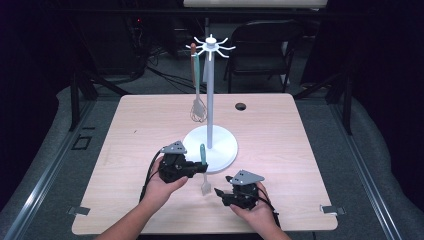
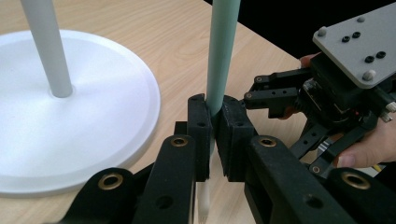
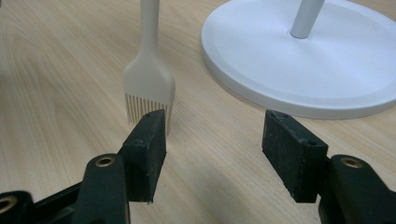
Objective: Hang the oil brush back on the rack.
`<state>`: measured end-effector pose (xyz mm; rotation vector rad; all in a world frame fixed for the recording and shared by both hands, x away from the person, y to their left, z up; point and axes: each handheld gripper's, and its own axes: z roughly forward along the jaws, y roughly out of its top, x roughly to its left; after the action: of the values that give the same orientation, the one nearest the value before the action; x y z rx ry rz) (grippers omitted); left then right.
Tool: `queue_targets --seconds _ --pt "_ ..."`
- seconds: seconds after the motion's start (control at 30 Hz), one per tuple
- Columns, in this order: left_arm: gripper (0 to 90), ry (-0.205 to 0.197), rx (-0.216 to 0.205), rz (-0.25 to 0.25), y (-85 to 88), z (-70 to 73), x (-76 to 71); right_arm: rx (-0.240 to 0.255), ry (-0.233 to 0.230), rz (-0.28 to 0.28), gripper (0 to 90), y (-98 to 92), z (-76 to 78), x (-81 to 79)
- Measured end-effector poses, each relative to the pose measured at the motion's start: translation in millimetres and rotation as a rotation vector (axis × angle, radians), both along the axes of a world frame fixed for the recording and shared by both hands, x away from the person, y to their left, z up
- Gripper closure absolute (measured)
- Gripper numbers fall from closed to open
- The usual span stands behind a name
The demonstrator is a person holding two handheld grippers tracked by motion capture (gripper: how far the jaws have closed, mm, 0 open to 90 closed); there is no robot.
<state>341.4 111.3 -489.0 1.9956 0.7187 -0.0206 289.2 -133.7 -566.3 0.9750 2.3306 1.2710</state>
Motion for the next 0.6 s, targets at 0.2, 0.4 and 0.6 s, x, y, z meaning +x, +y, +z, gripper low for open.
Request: queue_targets --seconds 0.2,0.4,0.6 --pt "84.0 -0.013 -0.003 -0.011 2.1 18.6 5.4 0.0 0.003 -0.004 39.7 -0.5 -0.2 -0.2" --pt "84.1 -0.043 -0.001 -0.024 3.7 41.6 10.0 0.0 -0.001 -0.007 39.7 -0.7 -0.3 -0.7" --pt "84.1 -0.066 0.013 -0.034 4.6 65.2 15.7 -0.007 0.001 -0.008 39.8 -1.5 -0.5 -0.7"
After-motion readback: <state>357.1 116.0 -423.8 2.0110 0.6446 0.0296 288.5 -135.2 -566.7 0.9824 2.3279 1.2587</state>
